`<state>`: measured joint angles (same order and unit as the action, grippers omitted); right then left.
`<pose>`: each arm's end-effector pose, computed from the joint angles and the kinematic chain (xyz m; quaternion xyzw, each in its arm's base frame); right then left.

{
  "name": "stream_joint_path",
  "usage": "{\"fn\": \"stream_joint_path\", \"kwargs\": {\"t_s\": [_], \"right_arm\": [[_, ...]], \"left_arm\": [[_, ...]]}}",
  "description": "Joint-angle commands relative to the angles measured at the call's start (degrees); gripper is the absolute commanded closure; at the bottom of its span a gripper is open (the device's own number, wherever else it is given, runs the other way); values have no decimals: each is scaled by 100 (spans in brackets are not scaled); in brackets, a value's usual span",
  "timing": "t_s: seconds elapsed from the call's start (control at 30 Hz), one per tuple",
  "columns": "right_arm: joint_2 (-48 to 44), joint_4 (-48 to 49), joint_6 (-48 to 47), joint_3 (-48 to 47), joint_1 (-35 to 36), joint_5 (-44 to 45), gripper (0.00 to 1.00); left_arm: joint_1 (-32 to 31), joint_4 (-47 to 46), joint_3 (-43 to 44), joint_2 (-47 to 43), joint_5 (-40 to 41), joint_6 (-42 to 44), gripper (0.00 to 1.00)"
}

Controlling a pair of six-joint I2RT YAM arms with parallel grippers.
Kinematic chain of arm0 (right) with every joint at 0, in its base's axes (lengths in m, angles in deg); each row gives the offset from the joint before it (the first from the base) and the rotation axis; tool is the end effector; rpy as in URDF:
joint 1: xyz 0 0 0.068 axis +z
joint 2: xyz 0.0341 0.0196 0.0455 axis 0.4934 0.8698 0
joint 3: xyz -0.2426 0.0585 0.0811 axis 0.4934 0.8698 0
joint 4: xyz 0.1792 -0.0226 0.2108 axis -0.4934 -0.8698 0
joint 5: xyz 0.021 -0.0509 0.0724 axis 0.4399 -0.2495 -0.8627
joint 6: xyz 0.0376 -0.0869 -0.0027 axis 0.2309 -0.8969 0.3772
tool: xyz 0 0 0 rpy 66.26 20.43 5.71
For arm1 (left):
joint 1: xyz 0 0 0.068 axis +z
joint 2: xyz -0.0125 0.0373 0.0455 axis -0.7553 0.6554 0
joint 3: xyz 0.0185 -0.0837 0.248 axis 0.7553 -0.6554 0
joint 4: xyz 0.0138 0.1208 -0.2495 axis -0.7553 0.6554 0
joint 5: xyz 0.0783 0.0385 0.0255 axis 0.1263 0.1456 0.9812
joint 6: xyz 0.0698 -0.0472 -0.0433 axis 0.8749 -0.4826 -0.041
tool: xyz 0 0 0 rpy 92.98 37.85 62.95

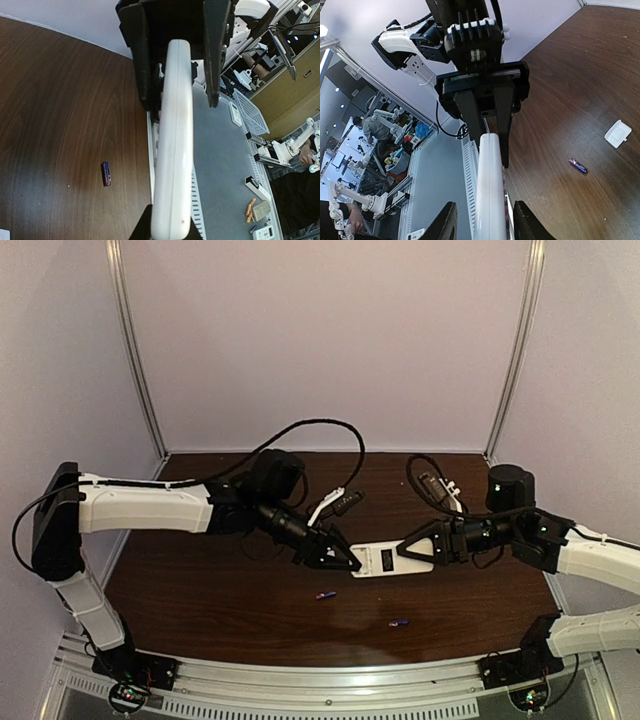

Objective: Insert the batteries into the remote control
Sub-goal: Pass from the left arm to the right

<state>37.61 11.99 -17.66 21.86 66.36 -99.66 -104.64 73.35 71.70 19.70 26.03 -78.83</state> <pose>0.1649 0.2138 0.2522 -0.3355 0.6823 0.6090 0.2258 0.1824 -0.3854 0.2214 0.4654 0.6707 -0.5631 0.1286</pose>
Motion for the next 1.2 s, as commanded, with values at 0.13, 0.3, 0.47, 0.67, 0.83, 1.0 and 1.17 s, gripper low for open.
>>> {"fn": "stream_joint_path", "kwargs": {"t_s": [0.13,0.3,0.47,0.67,0.83,1.0,1.17], "right_arm": [[67,-778,-391,-217,288,25,66],[274,-892,-485,-302,412,73,66],[388,-952,-501,-341,522,97,63],[461,-1045,-558,-382,607,157,67],[534,-1051,-561,-408,697,107,74],[585,-1164,-625,-467,760,188,92],[507,-1321,-603,-612,719,641,100]], "left_arm": [[237,880,175,19,-178,519,100],[239,928,228,45,-290,591,100],[244,1041,272,38,-291,678,100],[243,1078,326,76,-358,730,100],[322,1080,341,45,-457,759,100],[333,1124,385,39,-456,799,92],[514,976,19,-462,447,810,56]]}}
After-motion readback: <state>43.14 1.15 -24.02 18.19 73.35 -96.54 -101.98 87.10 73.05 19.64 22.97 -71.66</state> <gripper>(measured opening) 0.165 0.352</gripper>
